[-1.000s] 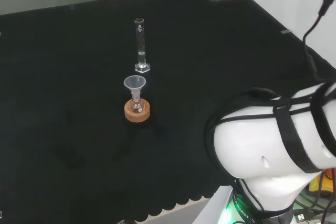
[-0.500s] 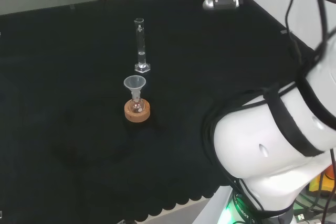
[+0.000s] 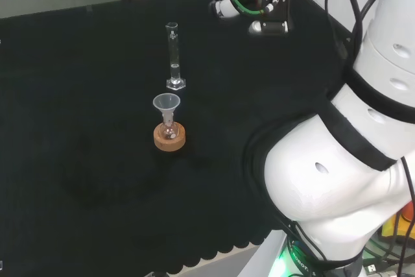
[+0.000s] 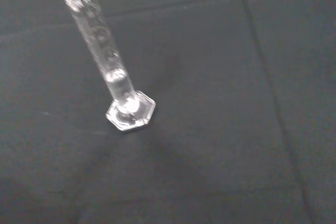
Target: Pick up the graduated cylinder.
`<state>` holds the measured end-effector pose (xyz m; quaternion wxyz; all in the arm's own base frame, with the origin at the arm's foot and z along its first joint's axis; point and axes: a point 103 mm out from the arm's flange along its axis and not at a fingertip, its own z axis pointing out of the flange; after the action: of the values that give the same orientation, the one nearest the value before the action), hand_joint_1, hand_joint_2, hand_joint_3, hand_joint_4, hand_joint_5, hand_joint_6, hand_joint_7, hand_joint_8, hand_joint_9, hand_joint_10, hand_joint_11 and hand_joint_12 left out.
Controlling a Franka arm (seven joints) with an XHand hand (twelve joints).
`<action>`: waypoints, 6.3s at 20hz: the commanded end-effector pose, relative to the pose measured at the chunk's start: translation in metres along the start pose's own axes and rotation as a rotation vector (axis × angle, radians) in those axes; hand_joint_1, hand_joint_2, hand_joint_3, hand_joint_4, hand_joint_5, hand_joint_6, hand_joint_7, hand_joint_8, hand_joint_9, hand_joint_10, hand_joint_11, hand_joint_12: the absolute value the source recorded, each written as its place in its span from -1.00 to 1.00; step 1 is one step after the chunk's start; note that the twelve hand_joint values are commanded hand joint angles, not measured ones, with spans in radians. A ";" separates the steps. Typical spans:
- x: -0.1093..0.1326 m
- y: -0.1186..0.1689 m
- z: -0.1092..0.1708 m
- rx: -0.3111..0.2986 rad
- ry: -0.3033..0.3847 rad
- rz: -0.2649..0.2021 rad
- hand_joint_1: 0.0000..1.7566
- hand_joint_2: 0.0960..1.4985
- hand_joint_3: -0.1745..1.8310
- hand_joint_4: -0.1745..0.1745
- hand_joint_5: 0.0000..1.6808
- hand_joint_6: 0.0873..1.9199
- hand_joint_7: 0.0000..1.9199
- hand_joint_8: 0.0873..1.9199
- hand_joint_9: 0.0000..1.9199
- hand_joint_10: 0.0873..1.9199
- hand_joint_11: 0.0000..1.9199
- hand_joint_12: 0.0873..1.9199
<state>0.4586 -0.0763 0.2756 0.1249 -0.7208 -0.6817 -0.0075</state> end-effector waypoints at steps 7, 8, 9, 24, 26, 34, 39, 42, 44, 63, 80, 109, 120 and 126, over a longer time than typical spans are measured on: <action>0.010 0.085 0.069 -0.039 0.201 -0.143 -0.41 0.52 -0.95 -0.31 -0.71 -1.00 -0.91 -0.41 -0.64 -0.36 -0.77 0.39; 0.009 0.087 0.072 -0.037 0.207 -0.143 -0.40 0.52 -0.95 -0.31 -0.71 -1.00 -0.91 -0.41 -0.63 -0.36 -0.77 0.39; 0.009 0.089 0.075 -0.037 0.211 -0.142 -0.40 0.51 -0.96 -0.31 -0.71 -1.00 -0.90 -0.41 -0.63 -0.36 -0.77 0.39; -0.011 0.103 0.113 -0.026 0.467 -0.272 -0.16 0.40 -1.00 -0.31 -0.67 -1.00 -0.87 -0.40 -0.57 -0.40 -0.73 0.37; -0.011 0.106 0.118 -0.041 0.492 -0.290 -0.13 0.39 -1.00 -0.31 -0.62 -1.00 -0.81 -0.39 -0.53 -0.40 -0.73 0.37; -0.006 0.114 0.145 -0.033 0.582 -0.360 0.01 0.35 -1.00 -0.30 -0.51 -1.00 -0.72 -0.39 -0.45 -0.45 -0.69 0.35; 0.004 0.121 0.153 -0.051 0.633 -0.396 0.06 0.33 -1.00 -0.29 -0.48 -1.00 -0.71 -0.39 -0.44 -0.45 -0.69 0.35; 0.011 0.125 0.156 -0.065 0.659 -0.414 0.09 0.33 -1.00 -0.28 -0.46 -1.00 -0.71 -0.39 -0.45 -0.46 -0.69 0.35; 0.015 0.127 0.158 -0.081 0.681 -0.421 0.10 0.33 -1.00 -0.28 -0.46 -1.00 -0.70 -0.39 -0.46 -0.46 -0.69 0.35; 0.054 0.137 0.171 -0.086 0.775 -0.523 0.12 0.31 -1.00 -0.26 -0.40 -1.00 -0.62 -0.41 -0.38 -0.48 -0.63 0.32; 0.063 0.144 0.188 -0.106 0.843 -0.503 0.16 0.30 -1.00 -0.27 -0.33 -0.99 -0.52 -0.42 -0.27 -0.52 -0.50 0.25; 0.070 0.150 0.186 -0.144 0.705 -0.411 0.43 0.45 -0.83 -0.99 0.17 -0.01 0.04 -0.04 0.36 -0.84 0.24 -0.21; 0.050 0.134 0.149 -0.157 0.566 -0.428 0.44 0.43 -0.83 -1.00 0.19 -0.04 0.07 -0.05 0.41 -0.89 0.27 -0.24; 0.038 0.107 0.122 -0.163 0.507 -0.417 0.44 0.43 -0.83 -1.00 0.20 -0.05 0.08 -0.06 0.44 -0.93 0.28 -0.25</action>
<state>0.5690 -0.0026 0.1245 0.2497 -0.5364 -0.7518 -0.2912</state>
